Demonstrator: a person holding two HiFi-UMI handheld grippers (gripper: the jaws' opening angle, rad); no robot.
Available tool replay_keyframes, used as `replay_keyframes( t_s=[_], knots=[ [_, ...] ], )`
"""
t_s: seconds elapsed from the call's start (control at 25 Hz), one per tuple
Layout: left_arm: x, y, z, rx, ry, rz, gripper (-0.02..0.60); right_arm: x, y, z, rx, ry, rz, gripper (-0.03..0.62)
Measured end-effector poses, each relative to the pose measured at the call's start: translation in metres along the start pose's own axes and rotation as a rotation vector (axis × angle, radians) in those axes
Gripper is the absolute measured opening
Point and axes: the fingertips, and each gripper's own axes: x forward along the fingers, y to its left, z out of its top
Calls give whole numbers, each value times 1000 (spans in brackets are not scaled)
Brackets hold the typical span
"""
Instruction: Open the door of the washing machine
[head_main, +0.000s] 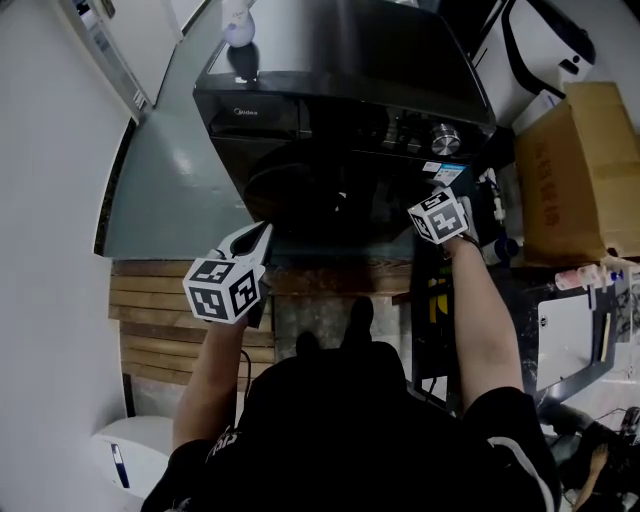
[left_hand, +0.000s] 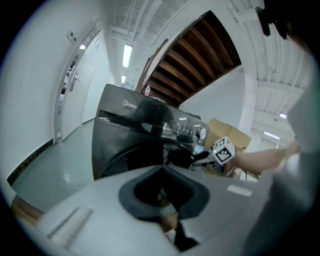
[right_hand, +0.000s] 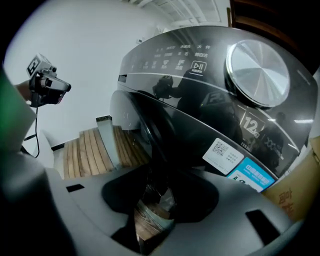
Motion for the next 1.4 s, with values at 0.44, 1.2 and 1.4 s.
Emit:
replay_keyframes(
  t_s=[0.44,1.2,1.4],
  knots=[
    [13,-8,1,-10,3,-2,9,15,6,-6,-178,85,32,183],
    [-9,-27,-24,0,24,-54,9,-36,87,-33,60,-94,16,173],
    [-16,-47,-25,0,-14,-60,26,-50,116,-40,102,-101,-1,167]
  ],
)
